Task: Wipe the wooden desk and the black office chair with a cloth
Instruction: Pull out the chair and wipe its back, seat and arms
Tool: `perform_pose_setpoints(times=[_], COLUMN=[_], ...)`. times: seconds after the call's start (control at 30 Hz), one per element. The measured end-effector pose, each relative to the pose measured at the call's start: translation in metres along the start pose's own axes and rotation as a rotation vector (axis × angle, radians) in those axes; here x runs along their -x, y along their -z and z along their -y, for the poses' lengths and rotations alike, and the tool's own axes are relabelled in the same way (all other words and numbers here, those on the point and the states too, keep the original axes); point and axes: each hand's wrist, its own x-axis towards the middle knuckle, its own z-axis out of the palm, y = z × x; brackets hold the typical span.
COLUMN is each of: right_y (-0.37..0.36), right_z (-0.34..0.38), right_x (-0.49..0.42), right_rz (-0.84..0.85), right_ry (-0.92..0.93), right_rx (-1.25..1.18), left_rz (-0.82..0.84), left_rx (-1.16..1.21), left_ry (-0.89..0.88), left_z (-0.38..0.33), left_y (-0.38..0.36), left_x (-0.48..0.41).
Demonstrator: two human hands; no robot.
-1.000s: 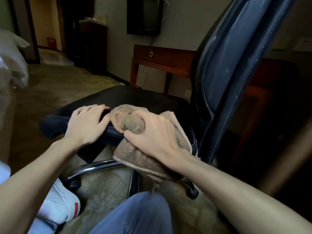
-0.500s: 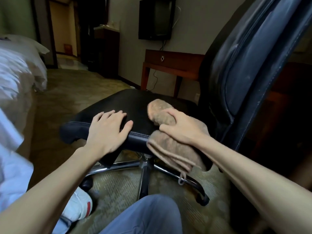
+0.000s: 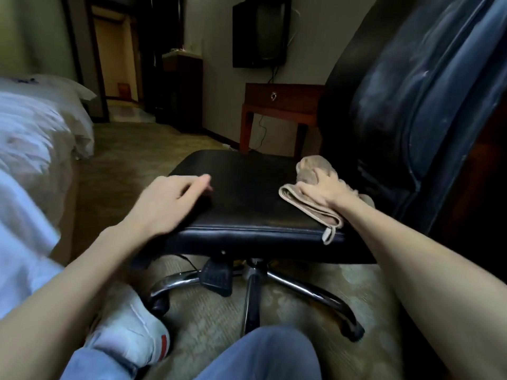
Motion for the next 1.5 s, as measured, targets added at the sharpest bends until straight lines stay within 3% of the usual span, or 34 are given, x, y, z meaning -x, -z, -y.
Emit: perform_pose_setpoints(times=[0.07, 0.17, 0.47, 0.57, 0.67, 0.83, 0.93, 1.03, 1.17, 1.37, 1.5], right_y=[0.004, 0.007, -0.018, -0.024, -0.031, -0.034, -0.011, 0.009, -0.009, 0.001, 0.009], right_z=[0.000, 0.003, 0.077, 0.105, 0.125, 0.116, 0.092, 0.063, 0.039, 0.018, 0.002], right_x=[0.001, 0.006, 0.052, 0.073, 0.101, 0.124, 0.100, 0.060, 0.028, 0.032, 0.048], right_rz=[-0.025, -0.073, -0.015, 0.022, 0.094, 0.176, -0.047, -0.248, -0.014, -0.003, -0.054], right_ry=[0.067, 0.139, 0.378, 0.438, 0.545, 0.766, 0.687, 0.495, 0.299, 0.320, 0.359], right_rx=[-0.069, -0.143, -0.223, -0.248, -0.356, -0.596, -0.720, -0.566, -0.141, -0.147, -0.101], left_rz=[0.009, 0.199, 0.186, 0.063, -0.078, -0.442, -0.570, -0.542, -0.359, -0.401, -0.269], left_rx=[-0.018, 0.349, 0.320, 0.270, 0.380, 1.086, 0.965, 0.835, 0.701, 0.641, 0.664], left_ry=[0.162, 0.423, 0.430, 0.419, 0.397, 0.475, 0.509, 0.562, 0.657, 0.675, 0.753], left_z=[0.031, 0.050, 0.015, -0.017, -0.055, -0.089, -0.062, -0.016, 0.031, 0.067, 0.097], left_y=[0.001, -0.008, -0.020, -0.027, -0.038, -0.044, -0.029, -0.013, -0.025, -0.030, -0.021], left_x=[-0.004, -0.002, 0.020, 0.032, 0.057, 0.084, 0.063, 0.040, 0.023, 0.013, 0.010])
